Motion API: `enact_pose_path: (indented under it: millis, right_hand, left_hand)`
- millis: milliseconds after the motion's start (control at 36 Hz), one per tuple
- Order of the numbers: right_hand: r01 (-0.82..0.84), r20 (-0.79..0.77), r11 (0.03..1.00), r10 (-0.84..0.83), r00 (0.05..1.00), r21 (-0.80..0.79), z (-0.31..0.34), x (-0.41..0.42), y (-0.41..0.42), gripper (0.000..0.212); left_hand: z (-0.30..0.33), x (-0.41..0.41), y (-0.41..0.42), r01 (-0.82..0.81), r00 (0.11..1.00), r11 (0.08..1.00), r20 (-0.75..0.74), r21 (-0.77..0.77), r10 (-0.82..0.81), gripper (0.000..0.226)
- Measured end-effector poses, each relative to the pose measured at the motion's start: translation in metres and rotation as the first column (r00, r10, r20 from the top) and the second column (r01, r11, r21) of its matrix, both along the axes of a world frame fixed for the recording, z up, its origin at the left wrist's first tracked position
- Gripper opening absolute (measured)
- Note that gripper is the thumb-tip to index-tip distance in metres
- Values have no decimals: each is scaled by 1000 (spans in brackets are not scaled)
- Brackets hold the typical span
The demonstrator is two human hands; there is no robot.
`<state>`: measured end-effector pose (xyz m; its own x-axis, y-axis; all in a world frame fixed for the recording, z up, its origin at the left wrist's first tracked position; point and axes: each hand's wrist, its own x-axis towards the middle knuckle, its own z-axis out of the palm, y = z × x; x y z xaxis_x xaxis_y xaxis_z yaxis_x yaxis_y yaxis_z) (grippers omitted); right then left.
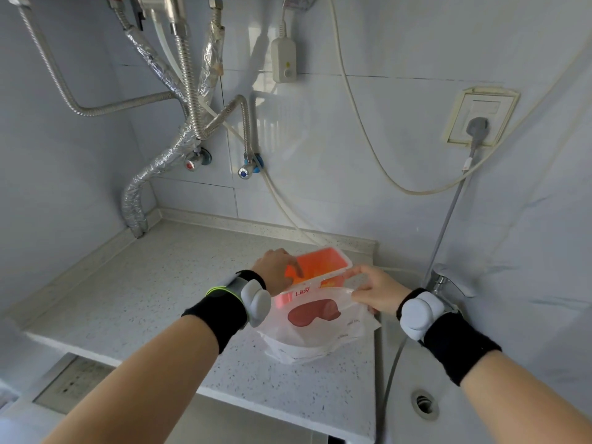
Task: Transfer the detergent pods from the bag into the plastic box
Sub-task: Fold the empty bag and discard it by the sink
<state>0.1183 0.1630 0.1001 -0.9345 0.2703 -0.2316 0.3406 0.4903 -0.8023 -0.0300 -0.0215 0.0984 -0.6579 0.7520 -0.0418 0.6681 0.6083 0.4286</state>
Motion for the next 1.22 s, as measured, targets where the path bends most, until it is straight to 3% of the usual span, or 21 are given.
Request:
enact_pose_path:
  millis: [83,194,361,583,667,778,944,1028,1139,1222]
  right_hand:
    - [33,-39,999,-33,999,10,15,-2,2,20]
    - [53,-98,997,-47,994,64,48,-5,1,5]
    - [67,-210,991,-41,977,118,113,-10,-7,11]
    - [150,-490,974,-49,870,169,167,-8,-20,32]
    - [179,-493,974,-89,865,138,175,5,-16,32]
    - [133,-409,984,-75,909,115,173,17,-10,16]
    - [175,-508,979,-101,855,100,165,19,-11,9]
    - [258,-605,965,-185,774,35,164,16,-18,17]
    - [342,-640,926,-360,679,-158,160,12,-34,27]
    - [222,-517,891,-416,748,-395,152,10,-46,45]
  left_hand:
    - [14,12,6,26,998,987,47,156,-34,15]
    - [44,35,19,75,972,955,194,288,-135,34]
    - [76,53,29,167,909,926,311,338,-277,45]
    - [111,62,22,120,918,775,228,621,-325,19]
    - [120,59,11,63,892,713,281,698,-354,16]
    - [126,53,-2,-13,832,652,370,758,-413,28]
    - [134,52,-15,17,789,623,372,782,-488,50]
    - [135,54,-18,4,738,608,407,794,-537,54]
    - [137,58,-20,-50,736,569,416,821,-535,53]
    - [139,55,-23,-140,737,518,438,844,-514,56]
